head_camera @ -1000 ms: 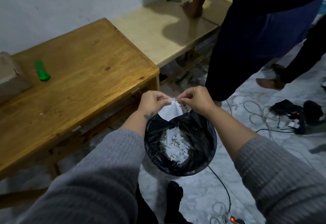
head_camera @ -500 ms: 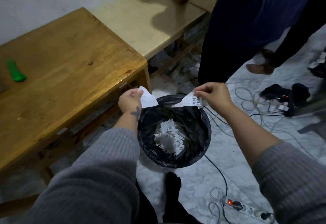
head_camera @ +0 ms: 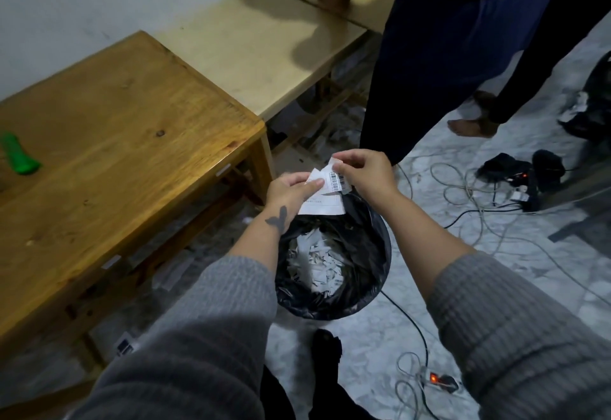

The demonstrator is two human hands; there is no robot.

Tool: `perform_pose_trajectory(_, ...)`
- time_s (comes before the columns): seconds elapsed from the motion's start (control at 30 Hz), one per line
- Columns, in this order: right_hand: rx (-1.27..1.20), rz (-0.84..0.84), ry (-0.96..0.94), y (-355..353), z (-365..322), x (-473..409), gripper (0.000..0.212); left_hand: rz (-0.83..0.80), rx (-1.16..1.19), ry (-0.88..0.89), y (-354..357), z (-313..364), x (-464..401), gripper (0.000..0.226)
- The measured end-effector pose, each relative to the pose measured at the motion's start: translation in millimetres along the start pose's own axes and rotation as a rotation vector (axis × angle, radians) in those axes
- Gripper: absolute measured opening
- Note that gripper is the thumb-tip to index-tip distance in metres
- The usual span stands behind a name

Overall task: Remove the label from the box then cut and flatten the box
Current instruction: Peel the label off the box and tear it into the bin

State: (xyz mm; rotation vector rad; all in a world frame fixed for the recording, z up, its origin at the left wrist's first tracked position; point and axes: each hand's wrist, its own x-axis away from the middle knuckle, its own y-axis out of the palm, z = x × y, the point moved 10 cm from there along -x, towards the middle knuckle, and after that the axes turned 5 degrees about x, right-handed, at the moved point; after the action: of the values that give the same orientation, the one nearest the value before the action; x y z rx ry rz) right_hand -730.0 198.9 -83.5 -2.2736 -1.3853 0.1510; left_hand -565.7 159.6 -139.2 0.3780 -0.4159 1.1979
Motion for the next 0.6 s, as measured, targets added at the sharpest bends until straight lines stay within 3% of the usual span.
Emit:
perform_pose_trajectory(0.1,0.123,0.032,-0.067,3,-7,1,0.031,0.022,0.012,0.015,-2,6,4,0.028)
perform_pose_trajectory(0.2,0.255,0.132,-0.146,2,-14,5,0.019,0.064,0.034,0.037,-6,10,7,0.024)
perform_pose_trajectory(0.43,0.183,-0.163,-0.031,34,-3,17,0.031,0.061,0.109,0.123,-8,19,10,0.023)
perform_pose_trajectory(0.6,0.160,-0.150,-0.017,31,-7,18,0.018,0.136,0.019,0.195,-17,22,12,0.022)
